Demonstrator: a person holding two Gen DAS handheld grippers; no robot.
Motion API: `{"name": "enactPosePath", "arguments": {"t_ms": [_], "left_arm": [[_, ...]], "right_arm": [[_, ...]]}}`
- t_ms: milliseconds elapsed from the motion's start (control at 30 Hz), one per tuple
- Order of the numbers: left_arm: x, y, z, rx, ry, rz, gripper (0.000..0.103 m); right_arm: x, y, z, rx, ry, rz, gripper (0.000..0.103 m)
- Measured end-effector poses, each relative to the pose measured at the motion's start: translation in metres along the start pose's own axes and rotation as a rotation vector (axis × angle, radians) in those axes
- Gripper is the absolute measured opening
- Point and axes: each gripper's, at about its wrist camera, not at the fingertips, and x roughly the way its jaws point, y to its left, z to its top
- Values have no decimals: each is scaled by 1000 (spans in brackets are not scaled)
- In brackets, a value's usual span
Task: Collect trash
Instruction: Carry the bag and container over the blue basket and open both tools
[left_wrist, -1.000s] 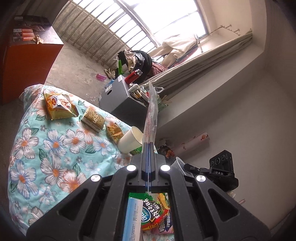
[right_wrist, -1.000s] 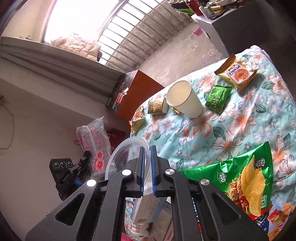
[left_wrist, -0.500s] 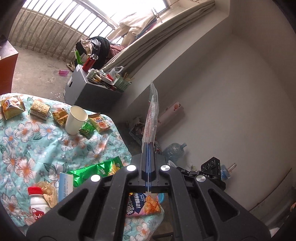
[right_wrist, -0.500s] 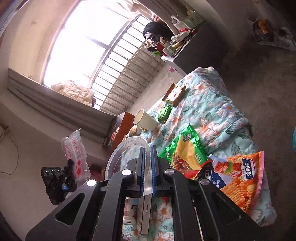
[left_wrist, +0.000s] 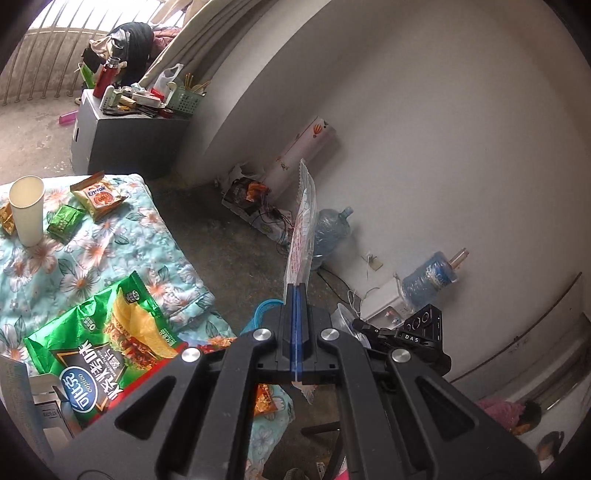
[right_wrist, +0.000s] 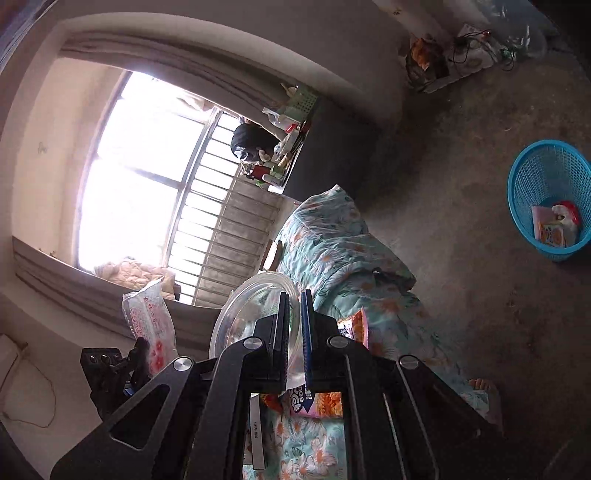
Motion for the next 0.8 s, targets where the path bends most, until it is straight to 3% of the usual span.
{"name": "enactPosePath", "arguments": {"t_ms": [167,400,600,800], "left_arm": [[76,-27,-1,41,107,-11,0],[214,-65,-25,129,281,6,0],[347,-89,-62,248,483,49,0],[453,-98,-81,251,587,49,1]], "right_arm": [[-30,-37,19,31,-88,-73,7],[-67,-105,47,81,-224,-299,7],[-55,-174,79,159,-249,-472,7],[-42,-240,120,236,-335,-606,9]]}}
